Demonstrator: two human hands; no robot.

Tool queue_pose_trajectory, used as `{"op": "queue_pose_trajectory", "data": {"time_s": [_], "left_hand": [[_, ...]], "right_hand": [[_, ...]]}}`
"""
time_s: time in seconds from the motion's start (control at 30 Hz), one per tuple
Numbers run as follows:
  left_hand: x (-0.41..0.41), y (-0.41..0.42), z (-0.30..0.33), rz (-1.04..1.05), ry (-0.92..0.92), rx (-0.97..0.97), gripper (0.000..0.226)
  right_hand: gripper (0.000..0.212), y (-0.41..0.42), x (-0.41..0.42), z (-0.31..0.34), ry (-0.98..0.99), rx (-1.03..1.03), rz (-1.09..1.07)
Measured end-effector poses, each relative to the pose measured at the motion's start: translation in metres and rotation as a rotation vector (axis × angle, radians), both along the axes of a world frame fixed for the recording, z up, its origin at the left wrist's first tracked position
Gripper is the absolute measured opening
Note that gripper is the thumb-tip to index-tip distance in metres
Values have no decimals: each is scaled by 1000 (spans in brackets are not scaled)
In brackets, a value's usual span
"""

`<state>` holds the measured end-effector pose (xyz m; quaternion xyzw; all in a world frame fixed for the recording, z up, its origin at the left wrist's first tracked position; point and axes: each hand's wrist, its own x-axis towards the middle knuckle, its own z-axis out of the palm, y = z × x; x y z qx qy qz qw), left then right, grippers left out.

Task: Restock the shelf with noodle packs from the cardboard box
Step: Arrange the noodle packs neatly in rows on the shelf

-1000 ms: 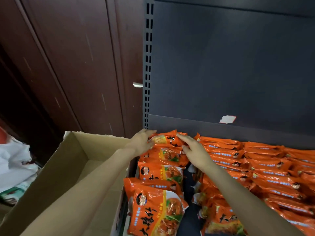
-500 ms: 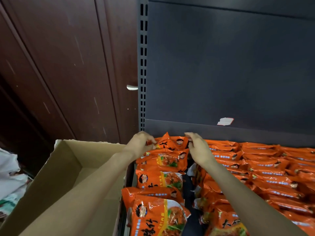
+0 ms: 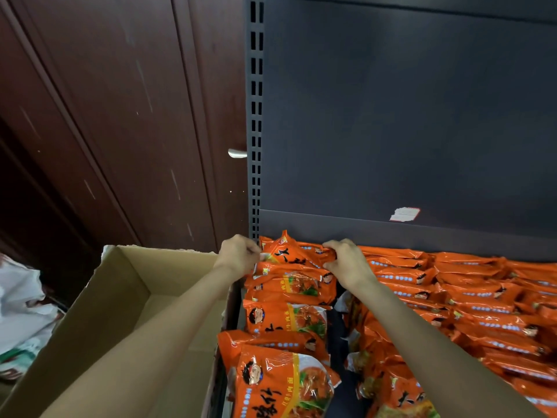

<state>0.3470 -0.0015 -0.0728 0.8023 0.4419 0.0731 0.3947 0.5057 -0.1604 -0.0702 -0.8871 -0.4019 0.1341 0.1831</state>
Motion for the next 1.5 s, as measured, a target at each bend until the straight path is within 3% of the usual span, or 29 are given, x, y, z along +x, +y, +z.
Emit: {"op": "queue_pose_trajectory", "data": {"time_s": [0.1,0.17,0.27,0.37,0.47,0.67,0.87,0.93,1.0,1.13,1.33,1.5], "left_hand": [[2,3,-2,-35,67,-73,25],[5,0,2,-83,70,-7,22],[12,-7,10,-70,-85,112,28],[21,-12,10,-108,-31,136,40],[23,-10,9,-91,-23,120,25],[8,1,-7,74,-99,-213,27],[0,-8,-11,48,-228,-425,16],[0,-8,-14,34,-222,-362,12],[-5,-9,-12,0,-189,-182,10],[-14,-15,-9,-113,-238,112,21],[-25,-15,-6,-376,-98,88,32],[-30,-17,-3,-452,-22,14,33]], "right_hand": [[61,-1,3,-2,11,-24,18],[64,-2,3,-4,15,-9,22],[64,-3,1,-7,25,50,25],[64,-4,1,-10,25,89,43],[61,-6,0,-9,-27,48,100],[57,-9,-2,-8,-83,-13,100],[59,-9,-5,-2,19,15,85],[60,-12,-9,3,20,14,72],[54,-15,-11,7,-70,-65,82],[24,-19,-11,5,-229,-237,116],[16,-16,-11,11,-170,84,2],[15,-12,-17,10,-164,175,-36]]}}
